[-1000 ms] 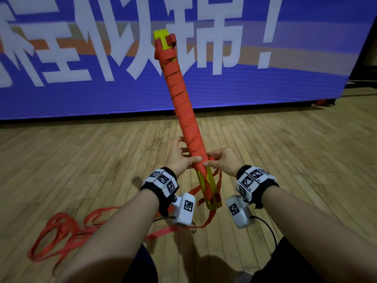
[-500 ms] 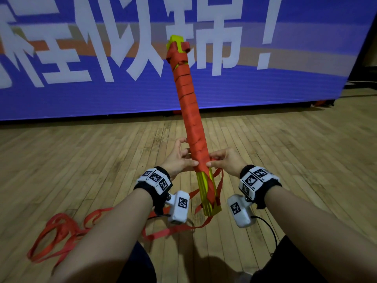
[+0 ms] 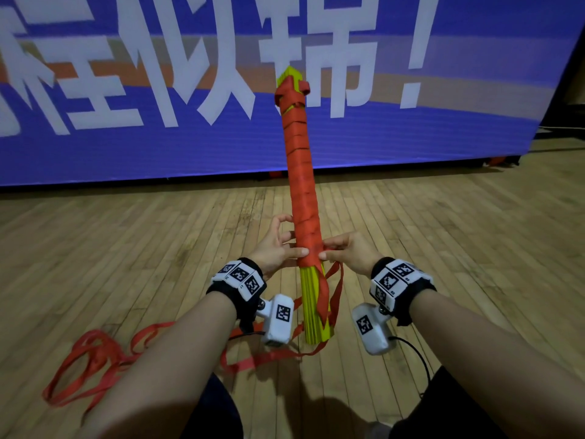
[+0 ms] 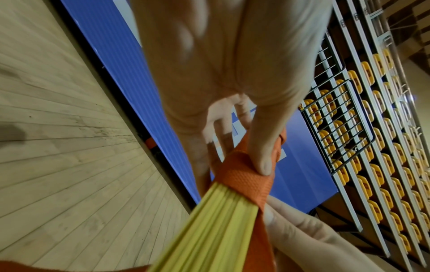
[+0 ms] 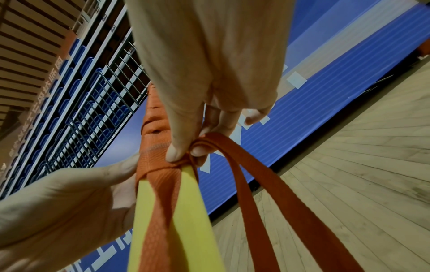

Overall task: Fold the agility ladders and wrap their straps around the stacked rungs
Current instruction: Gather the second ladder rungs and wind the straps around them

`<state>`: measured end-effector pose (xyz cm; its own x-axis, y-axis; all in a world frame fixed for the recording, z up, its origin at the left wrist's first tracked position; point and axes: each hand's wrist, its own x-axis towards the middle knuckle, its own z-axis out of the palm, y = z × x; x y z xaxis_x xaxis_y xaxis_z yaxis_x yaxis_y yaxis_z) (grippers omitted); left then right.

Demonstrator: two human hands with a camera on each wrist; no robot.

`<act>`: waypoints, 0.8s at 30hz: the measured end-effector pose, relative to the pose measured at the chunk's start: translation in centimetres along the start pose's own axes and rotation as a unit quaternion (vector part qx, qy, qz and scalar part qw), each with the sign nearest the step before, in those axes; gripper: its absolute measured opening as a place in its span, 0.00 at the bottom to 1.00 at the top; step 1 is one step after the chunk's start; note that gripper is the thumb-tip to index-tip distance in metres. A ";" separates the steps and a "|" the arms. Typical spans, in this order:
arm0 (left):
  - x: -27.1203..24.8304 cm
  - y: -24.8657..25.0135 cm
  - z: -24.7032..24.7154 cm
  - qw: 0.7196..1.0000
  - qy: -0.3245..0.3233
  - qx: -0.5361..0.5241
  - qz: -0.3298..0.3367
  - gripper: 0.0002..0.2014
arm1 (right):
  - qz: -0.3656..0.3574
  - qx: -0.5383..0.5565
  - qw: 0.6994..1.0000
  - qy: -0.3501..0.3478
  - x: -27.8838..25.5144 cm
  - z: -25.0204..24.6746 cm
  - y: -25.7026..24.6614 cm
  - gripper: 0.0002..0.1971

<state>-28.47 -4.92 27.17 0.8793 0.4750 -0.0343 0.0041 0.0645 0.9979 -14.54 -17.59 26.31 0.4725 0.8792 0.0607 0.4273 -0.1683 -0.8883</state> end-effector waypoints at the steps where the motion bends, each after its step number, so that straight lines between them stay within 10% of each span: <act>1: 0.0 -0.1 0.2 1.000 0.008 -0.003 0.002 0.31 | -0.001 0.000 1.000 0.000 0.0 -0.1 0.0 0.14; 24: 1.0 -1.4 1.1 0.992 0.124 0.029 0.021 0.33 | 0.058 -0.127 0.989 -0.053 -0.1 -0.3 -1.1 0.08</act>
<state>-27.09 -5.56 25.83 0.7349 0.6782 0.0023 0.0039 -0.0075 1.0000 -14.86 -17.64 27.41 0.4525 0.8867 -0.0952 0.5607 -0.3659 -0.7428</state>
